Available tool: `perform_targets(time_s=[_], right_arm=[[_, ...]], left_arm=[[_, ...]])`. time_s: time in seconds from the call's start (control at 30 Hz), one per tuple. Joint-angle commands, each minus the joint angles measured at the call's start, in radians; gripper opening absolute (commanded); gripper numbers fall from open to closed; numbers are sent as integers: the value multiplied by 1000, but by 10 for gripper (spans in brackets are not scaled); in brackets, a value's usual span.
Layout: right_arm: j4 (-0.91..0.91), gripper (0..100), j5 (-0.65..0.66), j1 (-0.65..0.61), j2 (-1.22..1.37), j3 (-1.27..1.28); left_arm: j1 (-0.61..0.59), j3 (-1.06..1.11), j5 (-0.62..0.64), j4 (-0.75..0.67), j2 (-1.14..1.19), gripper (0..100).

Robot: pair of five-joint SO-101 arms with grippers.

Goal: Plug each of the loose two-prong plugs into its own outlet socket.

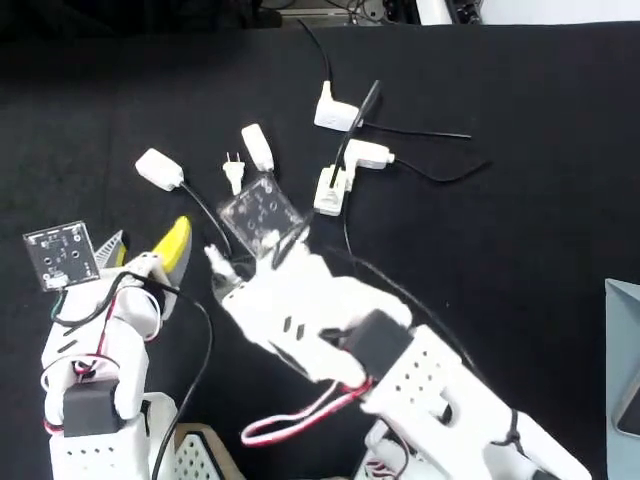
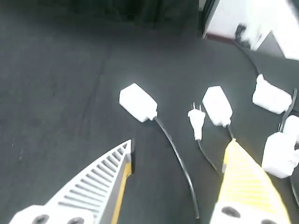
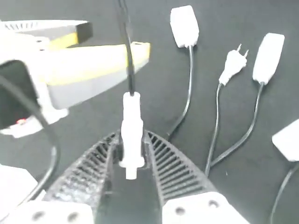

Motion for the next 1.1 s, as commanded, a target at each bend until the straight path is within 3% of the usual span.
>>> perform_targets(time_s=[0.0,0.23,0.4,0.57,0.8,1.07], right_arm=[[-91,11,-8,-21,-48,44],[-130,11,-3,-17,-48,81],[-127,11,-3,-14,-48,84],[-126,11,-8,35,-48,85],[-97,11,-9,190,-47,87],[-129,11,-9,299,104,91]], left_arm=[[22,-31,8,-25,-8,306],[196,-199,-29,195,-8,306],[243,-225,-94,244,-8,306],[228,-220,-89,238,-8,306],[38,-162,-95,132,21,306],[15,-213,-92,-51,466,308]])
